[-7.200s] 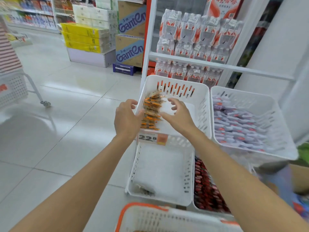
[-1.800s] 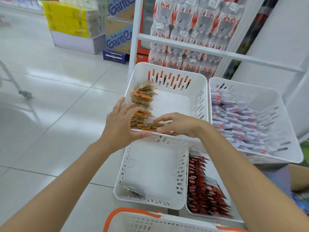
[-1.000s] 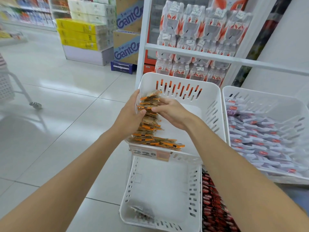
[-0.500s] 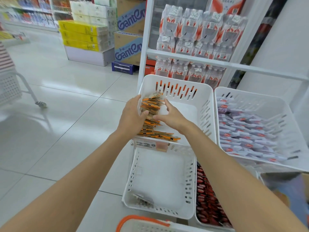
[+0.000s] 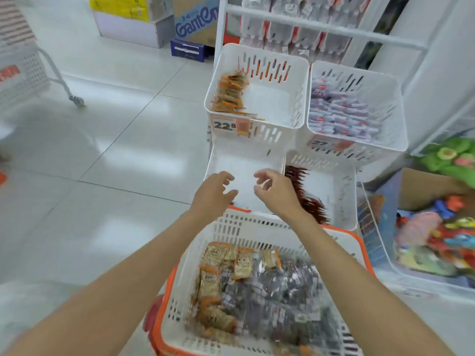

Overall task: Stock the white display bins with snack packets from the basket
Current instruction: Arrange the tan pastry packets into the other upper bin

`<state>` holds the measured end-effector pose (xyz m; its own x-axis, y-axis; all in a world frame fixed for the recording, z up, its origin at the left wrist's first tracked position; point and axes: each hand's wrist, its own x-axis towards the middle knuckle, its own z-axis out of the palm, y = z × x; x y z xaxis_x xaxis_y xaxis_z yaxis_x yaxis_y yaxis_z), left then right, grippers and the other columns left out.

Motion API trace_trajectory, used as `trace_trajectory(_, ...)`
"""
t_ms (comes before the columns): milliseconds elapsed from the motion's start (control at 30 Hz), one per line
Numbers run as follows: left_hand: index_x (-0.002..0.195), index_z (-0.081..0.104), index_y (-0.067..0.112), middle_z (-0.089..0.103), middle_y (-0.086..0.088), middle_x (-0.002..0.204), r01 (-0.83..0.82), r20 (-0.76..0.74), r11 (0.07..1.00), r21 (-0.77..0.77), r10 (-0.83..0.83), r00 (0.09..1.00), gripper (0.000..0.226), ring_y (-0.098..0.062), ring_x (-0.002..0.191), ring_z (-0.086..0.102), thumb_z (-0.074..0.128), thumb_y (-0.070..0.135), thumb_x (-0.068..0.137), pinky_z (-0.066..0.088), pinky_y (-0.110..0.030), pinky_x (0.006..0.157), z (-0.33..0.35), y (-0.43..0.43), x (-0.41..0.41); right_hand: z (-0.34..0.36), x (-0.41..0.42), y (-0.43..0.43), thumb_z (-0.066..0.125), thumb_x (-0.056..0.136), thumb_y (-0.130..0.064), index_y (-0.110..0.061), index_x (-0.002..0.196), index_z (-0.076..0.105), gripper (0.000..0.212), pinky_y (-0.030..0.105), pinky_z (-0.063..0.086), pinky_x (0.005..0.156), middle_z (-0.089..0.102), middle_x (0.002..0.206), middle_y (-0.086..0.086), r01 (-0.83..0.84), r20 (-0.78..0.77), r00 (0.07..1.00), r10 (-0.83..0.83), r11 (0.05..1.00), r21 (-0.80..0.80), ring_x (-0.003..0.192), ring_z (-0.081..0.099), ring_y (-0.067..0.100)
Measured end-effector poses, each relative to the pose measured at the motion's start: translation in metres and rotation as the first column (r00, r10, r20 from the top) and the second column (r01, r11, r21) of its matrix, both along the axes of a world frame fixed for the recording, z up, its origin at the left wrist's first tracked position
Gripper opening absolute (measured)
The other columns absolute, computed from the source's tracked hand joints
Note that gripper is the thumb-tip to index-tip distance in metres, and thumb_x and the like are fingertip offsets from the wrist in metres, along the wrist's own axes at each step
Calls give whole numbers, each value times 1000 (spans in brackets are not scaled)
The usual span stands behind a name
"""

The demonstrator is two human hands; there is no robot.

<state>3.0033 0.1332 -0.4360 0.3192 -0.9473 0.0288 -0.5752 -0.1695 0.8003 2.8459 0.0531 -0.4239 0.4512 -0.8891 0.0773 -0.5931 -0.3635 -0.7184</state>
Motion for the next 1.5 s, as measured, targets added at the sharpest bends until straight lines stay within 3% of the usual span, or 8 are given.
trace_trajectory(400, 122, 57, 24, 56, 7, 118, 7, -16, 973, 231, -3, 1000, 32, -10, 101, 55, 65, 27, 91, 49, -29, 89, -123, 115, -7, -234, -46, 87, 53, 98, -35, -19, 152, 26, 62, 43, 30, 114, 37, 153, 2, 203, -348, 937, 11, 796, 571, 139, 36, 30)
trace_trajectory(533, 125, 55, 25, 55, 8, 124, 35, -11, 957, 288, -33, 999, 32, -8, 104, 53, 61, 26, 94, 47, -26, 90, -137, 110, -15, -281, -37, 98, 59, 90, -11, -21, 136, 43, 50, 47, 44, 102, 65, 99, 3, 226, -444, 888, -119, 954, 196, 98, 61, 28)
trace_trajectory(667, 130, 53, 19, 55, 1, 130, -33, -72, 938, 345, 62, 996, 38, -11, 108, 54, 62, 25, 93, 46, -28, 94, -148, 97, -35, -253, -48, 102, 55, 90, 3, -17, 114, 49, 32, 28, 46, 61, 54, 84, 1, 331, -58, 935, -349, 802, 498, 74, 53, 16)
trace_trajectory(833, 135, 44, 2, 67, -9, 106, 72, -460, 811, 581, 254, 851, 77, -22, 88, 64, 74, 47, 80, 55, -36, 79, -163, 79, -71, -203, -85, 98, 72, 86, -12, -27, 118, 52, 41, 29, 53, 75, 66, 99, -2, -58, 184, 978, -102, 711, 700, 92, 64, 15)
trace_trajectory(1000, 106, 60, 5, 58, -7, 80, -35, -392, 827, 561, 303, 869, 28, -17, 71, 58, 70, 24, 89, 48, -25, 64, -178, 85, -71, -237, -104, 50, 69, 88, -40, -11, 147, 33, 75, 43, 45, 102, 49, 141, 4, 415, -216, 910, -355, 757, 505, 126, 51, 27)
trace_trajectory(1133, 120, 60, 16, 67, -12, 115, -34, -479, 854, 520, 324, 816, 33, -20, 94, 67, 66, 30, 91, 56, -29, 82, -167, 89, -56, -257, -97, 45, 57, 98, -22, -5, 120, 64, 29, 38, 55, 77, 70, 103, 9, 425, -312, 896, -315, 810, 404, 79, 65, 27)
trace_trajectory(1267, 123, 58, 21, 59, 3, 131, -90, -587, 843, 530, 442, 678, 29, -20, 125, 49, 55, 34, 98, 30, -46, 111, -165, 86, -44, -217, -104, 47, 53, 100, -21, -10, 111, 64, 19, 29, 54, 78, 66, 104, 1, 463, -155, 886, -437, 833, 303, 86, 61, 15)
trace_trajectory(1500, 130, 47, 26, 67, -7, 122, -29, -846, 896, 443, 429, 316, 38, -25, 106, 68, 36, 47, 101, 56, -40, 79, -147, 88, -76, -152, -91, 103, 67, 90, -6, -14, 92, 59, 11, 31, 59, 80, 68, 97, 8, 178, 233, 852, -469, 678, 713, 91, 69, 23)
